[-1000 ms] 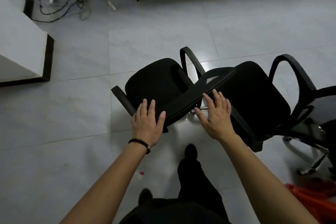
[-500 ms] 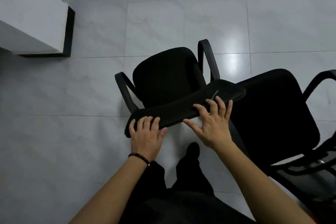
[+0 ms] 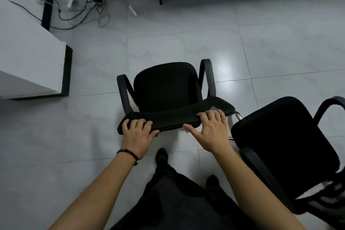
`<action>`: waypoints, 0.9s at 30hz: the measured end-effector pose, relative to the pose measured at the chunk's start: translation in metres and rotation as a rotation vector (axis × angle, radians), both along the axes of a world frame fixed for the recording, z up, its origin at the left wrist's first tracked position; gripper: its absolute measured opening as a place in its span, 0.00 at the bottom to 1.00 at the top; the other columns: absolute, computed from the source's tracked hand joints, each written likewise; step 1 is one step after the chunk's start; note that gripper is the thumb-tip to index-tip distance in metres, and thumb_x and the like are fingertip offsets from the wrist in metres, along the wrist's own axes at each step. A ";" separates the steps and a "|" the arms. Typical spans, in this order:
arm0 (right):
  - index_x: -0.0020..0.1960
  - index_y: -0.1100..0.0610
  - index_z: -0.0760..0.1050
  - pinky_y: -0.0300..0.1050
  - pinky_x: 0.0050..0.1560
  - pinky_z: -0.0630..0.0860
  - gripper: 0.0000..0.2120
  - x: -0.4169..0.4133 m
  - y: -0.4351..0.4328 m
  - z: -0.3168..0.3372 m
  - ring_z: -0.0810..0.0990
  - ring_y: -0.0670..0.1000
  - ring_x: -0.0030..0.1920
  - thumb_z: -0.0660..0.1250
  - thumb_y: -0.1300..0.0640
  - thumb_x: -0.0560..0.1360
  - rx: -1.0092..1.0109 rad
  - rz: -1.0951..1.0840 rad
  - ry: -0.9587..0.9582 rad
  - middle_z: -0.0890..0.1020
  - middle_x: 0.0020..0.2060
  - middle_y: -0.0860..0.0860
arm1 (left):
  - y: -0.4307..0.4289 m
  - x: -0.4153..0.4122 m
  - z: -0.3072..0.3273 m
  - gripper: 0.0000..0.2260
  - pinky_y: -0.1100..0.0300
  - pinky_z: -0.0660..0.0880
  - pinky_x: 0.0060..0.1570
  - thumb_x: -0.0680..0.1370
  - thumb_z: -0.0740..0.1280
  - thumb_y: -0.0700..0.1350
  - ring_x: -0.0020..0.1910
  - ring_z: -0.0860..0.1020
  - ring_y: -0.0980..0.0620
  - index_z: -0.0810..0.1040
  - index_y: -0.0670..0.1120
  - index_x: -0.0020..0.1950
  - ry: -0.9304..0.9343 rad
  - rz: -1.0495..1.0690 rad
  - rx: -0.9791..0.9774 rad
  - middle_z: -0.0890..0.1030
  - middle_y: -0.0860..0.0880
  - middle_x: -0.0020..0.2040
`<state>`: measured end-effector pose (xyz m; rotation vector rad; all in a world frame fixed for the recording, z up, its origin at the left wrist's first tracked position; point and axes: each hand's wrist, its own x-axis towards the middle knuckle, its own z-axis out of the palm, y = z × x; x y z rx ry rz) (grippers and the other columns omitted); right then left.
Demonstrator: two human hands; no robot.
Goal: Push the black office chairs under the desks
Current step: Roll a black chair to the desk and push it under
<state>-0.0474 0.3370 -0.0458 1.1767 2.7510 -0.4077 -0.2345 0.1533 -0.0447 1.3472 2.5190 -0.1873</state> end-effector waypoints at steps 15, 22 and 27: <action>0.62 0.49 0.73 0.52 0.75 0.44 0.34 -0.170 0.120 -0.010 0.65 0.52 0.67 0.49 0.26 0.74 -0.015 -0.178 0.023 0.74 0.59 0.50 | 0.159 -0.204 0.001 0.24 0.36 0.52 0.65 0.78 0.45 0.62 0.59 0.69 0.44 0.69 0.53 0.65 0.067 -0.123 -0.077 0.74 0.46 0.59; 0.63 0.52 0.72 0.55 0.75 0.39 0.34 -0.237 0.258 -0.017 0.62 0.54 0.68 0.49 0.27 0.75 -0.006 -0.203 0.073 0.72 0.61 0.53 | 0.306 -0.269 0.000 0.26 0.40 0.57 0.65 0.78 0.42 0.64 0.58 0.69 0.44 0.65 0.54 0.68 0.101 -0.068 -0.110 0.73 0.45 0.58; 0.66 0.51 0.70 0.58 0.74 0.37 0.36 -0.265 0.371 -0.012 0.57 0.57 0.73 0.44 0.27 0.75 -0.043 -0.176 -0.003 0.68 0.68 0.55 | 0.416 -0.290 0.005 0.27 0.41 0.58 0.65 0.78 0.42 0.65 0.57 0.70 0.44 0.65 0.53 0.68 0.064 -0.053 -0.120 0.73 0.45 0.57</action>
